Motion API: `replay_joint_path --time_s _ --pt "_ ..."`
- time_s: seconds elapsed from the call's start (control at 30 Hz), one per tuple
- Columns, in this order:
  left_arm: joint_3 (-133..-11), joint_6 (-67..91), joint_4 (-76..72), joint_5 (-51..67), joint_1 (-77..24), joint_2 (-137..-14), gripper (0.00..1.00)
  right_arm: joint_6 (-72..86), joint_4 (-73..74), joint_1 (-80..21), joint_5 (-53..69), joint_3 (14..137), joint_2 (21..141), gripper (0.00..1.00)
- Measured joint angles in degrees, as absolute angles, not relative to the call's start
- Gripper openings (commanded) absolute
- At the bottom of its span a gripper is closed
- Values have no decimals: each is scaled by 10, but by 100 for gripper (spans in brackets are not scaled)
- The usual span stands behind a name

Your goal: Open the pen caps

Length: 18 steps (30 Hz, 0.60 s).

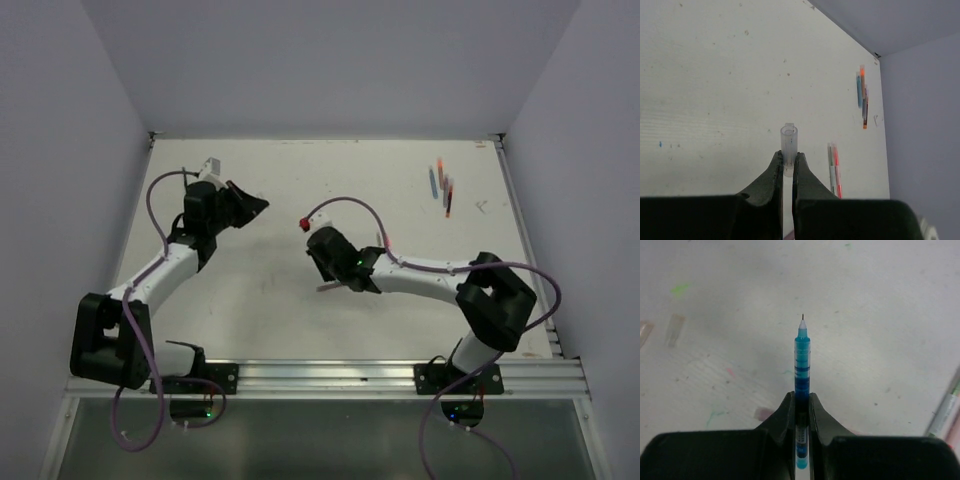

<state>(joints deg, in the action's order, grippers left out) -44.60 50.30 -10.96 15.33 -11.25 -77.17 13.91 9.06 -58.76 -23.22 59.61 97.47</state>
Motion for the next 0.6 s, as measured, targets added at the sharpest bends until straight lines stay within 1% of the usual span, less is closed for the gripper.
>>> replay_joint_path --time_s 0.07,0.27,0.43,0.6 --pt "-425 488 -101 152 -112 -751 0 152 94 -537 -201 578 936 0" --pt "-340 438 -52 135 -112 -671 0 172 119 -384 -154 575 856 0" --pt "-270 427 -42 144 -112 -654 0 172 134 -282 -134 552 848 0" --pt "-235 422 -32 148 -112 -651 0 180 155 -207 -107 513 855 0"
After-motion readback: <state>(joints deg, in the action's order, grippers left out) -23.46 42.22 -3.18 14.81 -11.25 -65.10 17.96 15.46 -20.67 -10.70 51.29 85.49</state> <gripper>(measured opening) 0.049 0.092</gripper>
